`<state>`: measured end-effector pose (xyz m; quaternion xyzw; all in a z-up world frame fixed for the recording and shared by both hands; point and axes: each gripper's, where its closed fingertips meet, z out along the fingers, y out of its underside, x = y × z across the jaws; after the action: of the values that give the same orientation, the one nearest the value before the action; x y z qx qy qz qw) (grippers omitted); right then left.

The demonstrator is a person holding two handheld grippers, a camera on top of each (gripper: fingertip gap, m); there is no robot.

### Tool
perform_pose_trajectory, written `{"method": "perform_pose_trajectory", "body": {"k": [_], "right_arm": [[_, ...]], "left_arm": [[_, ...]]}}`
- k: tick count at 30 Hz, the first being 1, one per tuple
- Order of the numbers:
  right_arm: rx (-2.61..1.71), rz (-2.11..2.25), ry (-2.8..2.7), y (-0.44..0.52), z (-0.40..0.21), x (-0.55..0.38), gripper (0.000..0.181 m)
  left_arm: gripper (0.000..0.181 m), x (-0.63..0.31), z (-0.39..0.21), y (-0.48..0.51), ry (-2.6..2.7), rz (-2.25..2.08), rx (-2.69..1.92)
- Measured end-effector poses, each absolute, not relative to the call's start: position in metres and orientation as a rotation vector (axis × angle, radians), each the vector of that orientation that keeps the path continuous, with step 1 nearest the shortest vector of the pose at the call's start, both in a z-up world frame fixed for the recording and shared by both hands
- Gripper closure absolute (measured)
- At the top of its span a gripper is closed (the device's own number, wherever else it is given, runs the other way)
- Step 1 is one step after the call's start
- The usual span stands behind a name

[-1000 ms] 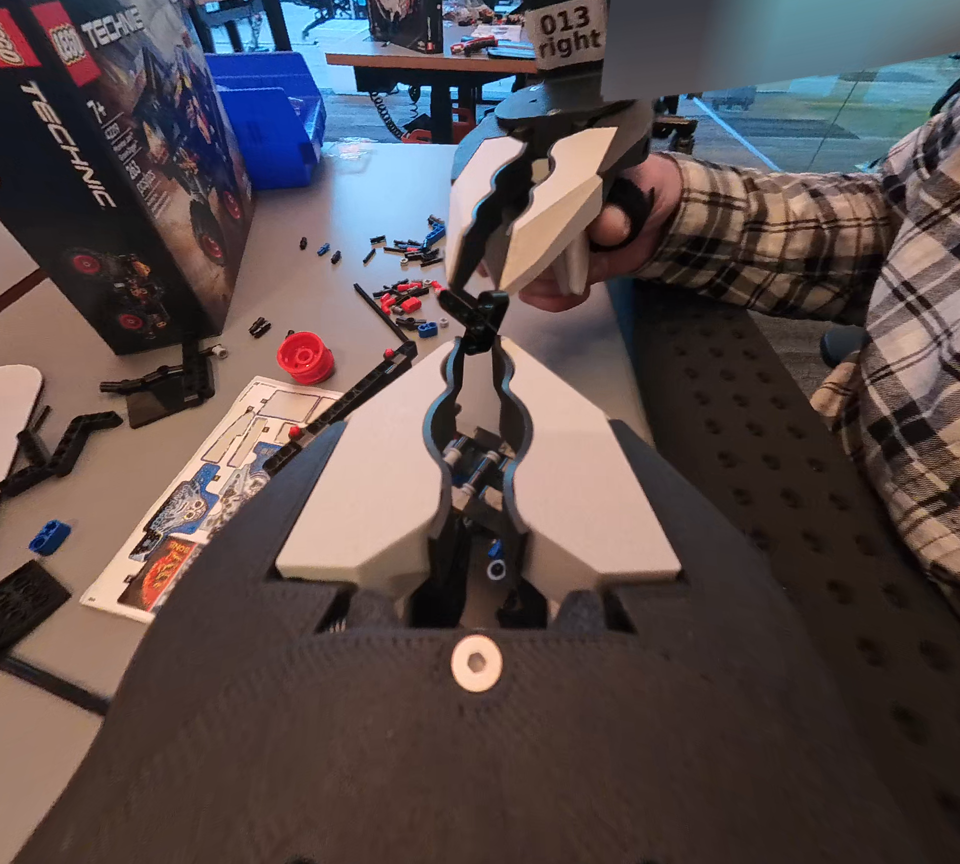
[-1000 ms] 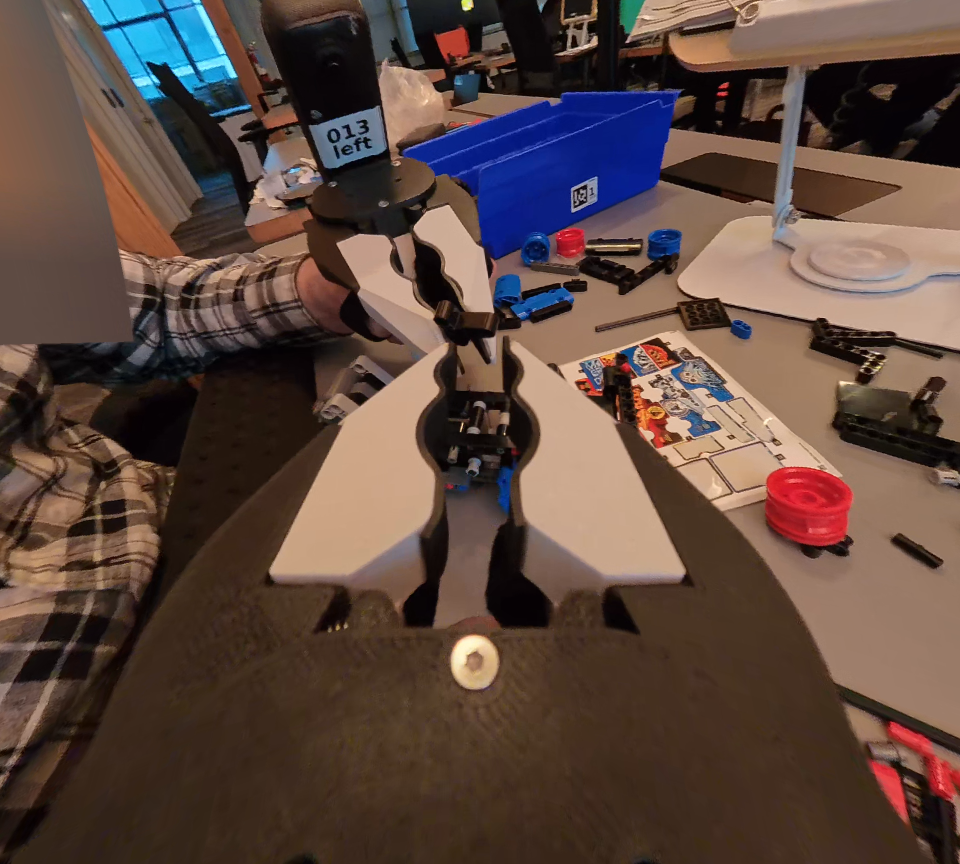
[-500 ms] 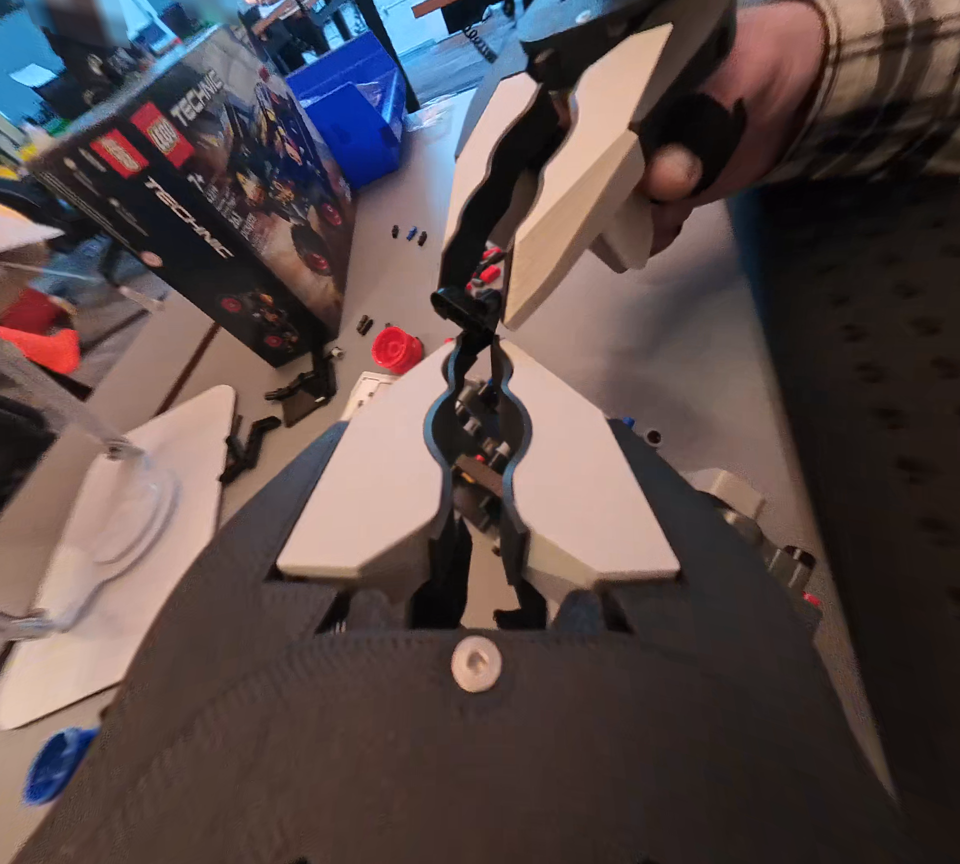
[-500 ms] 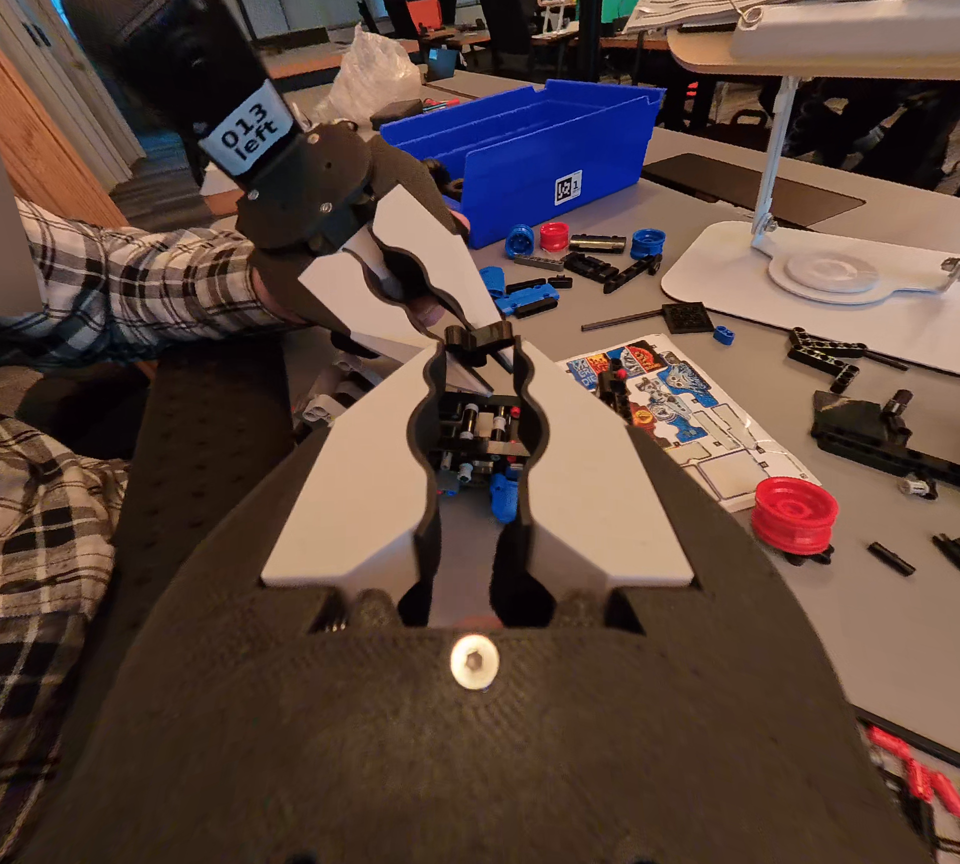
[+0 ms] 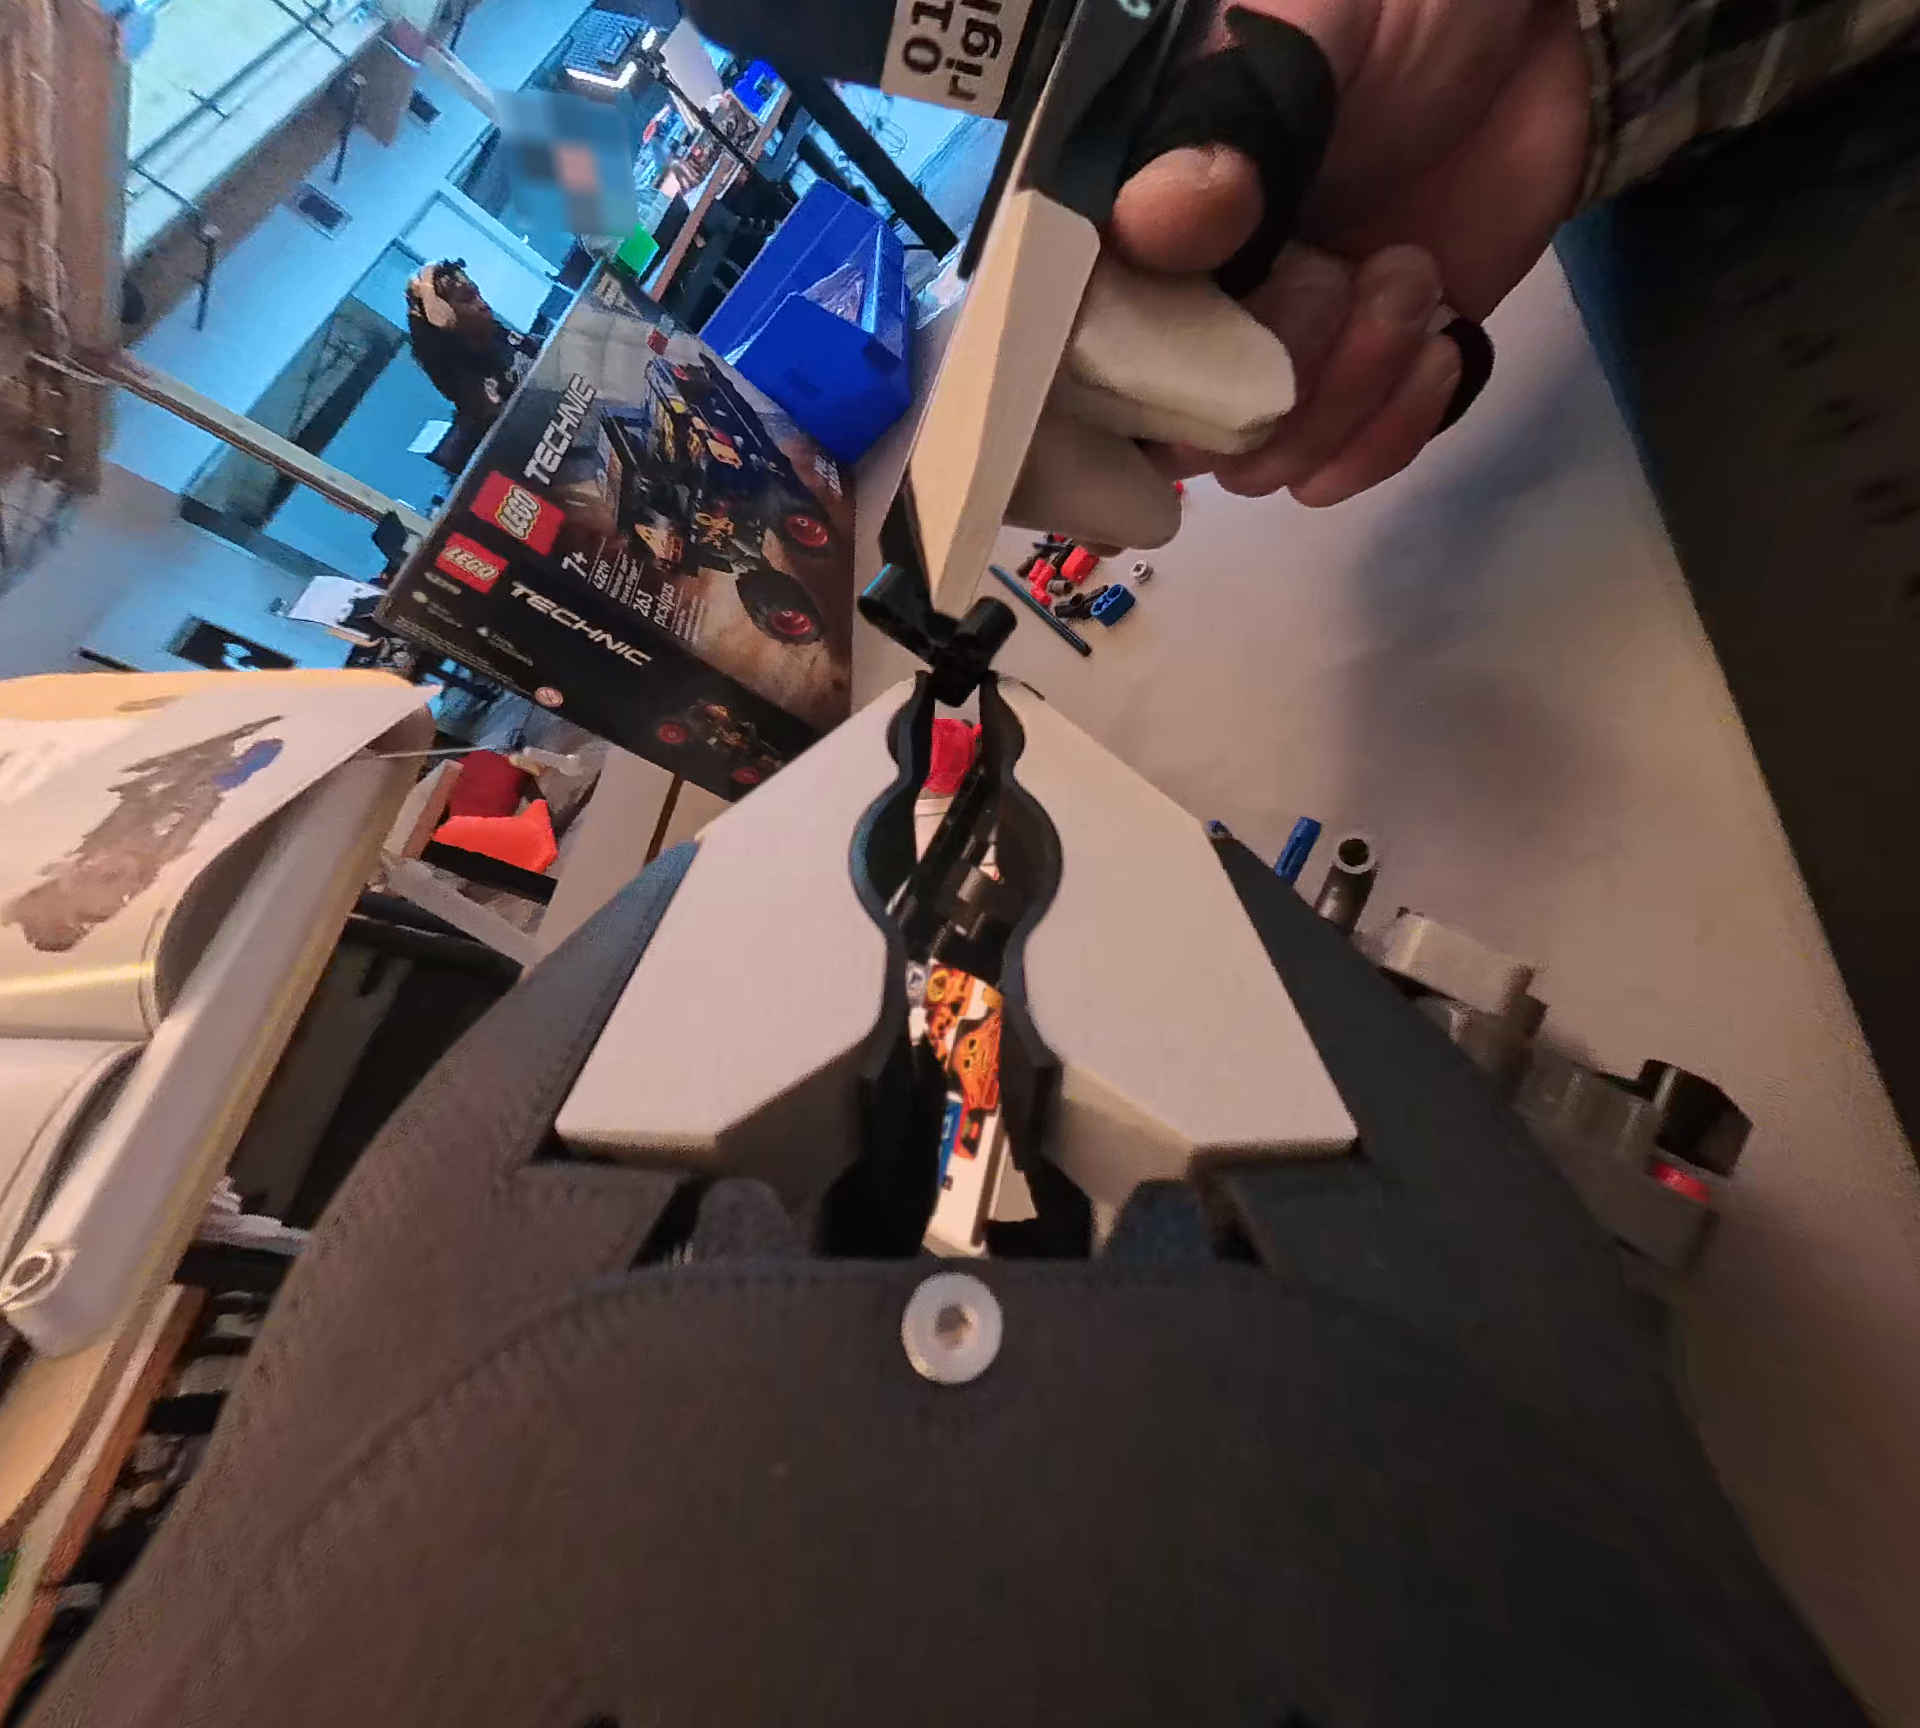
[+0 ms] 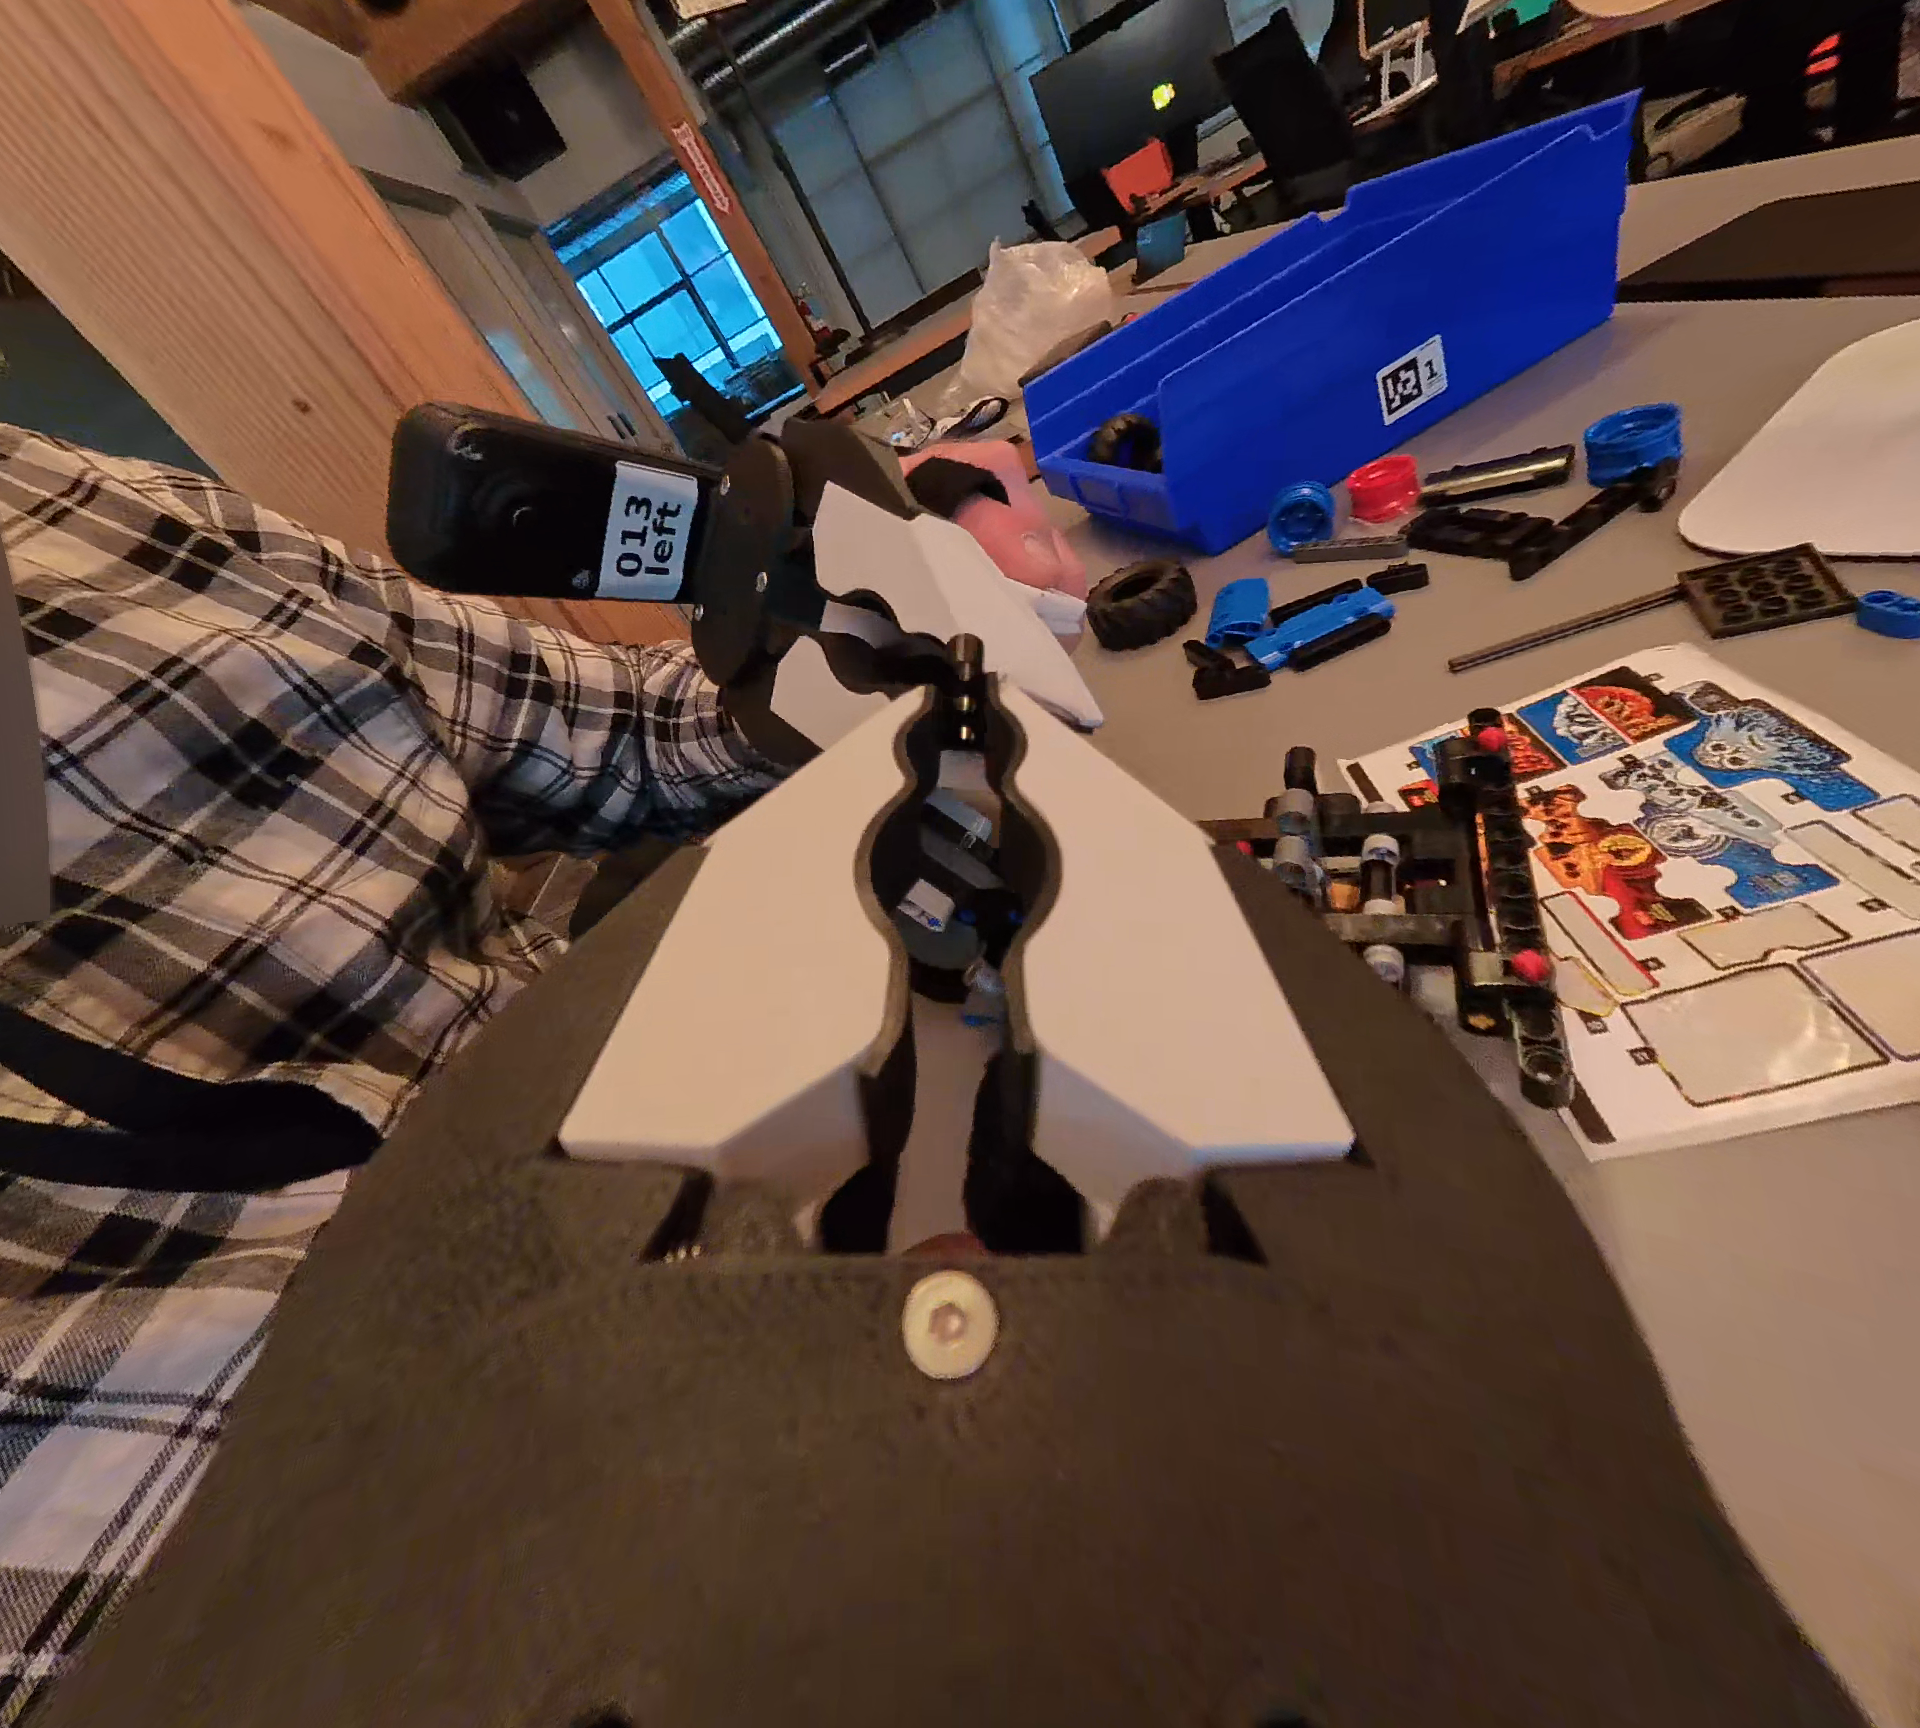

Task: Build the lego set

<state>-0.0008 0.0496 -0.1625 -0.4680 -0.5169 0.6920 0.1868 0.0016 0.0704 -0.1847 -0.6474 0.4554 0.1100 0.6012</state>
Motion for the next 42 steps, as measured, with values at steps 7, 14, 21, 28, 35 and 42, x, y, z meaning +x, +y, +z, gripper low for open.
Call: {"method": "perform_pose_trajectory", "body": {"k": [7, 14, 21, 28, 35, 42], "right_arm": [[-1.33, 1.807, -1.452, 0.067, -0.166, 0.002, 0.176], [-1.456, 1.38, -1.58, 0.095, -0.215, 0.006, 0.176], [-1.456, 1.194, -1.696, 0.09, -0.242, -0.005, 0.176], [-1.455, 1.202, -1.674, 0.091, -0.242, -0.008, 0.176], [-1.464, 1.233, -1.665, 0.091, -0.241, -0.01, 0.176], [-1.47, 1.221, -1.681, 0.09, -0.244, -0.011, 0.176]], "left_arm": [[0.159, 0.002, -0.185, 0.072, 0.999, 0.138, -1.553], [0.132, -0.017, -0.205, 0.078, 0.698, -0.466, -1.84], [0.132, -0.035, -0.237, 0.083, 0.567, -0.624, -2.008], [0.134, -0.035, -0.245, 0.086, 0.536, -0.645, -2.035], [0.134, -0.037, -0.249, 0.087, 0.518, -0.638, -2.043], [0.136, -0.036, -0.254, 0.087, 0.497, -0.672, -2.066]]}}
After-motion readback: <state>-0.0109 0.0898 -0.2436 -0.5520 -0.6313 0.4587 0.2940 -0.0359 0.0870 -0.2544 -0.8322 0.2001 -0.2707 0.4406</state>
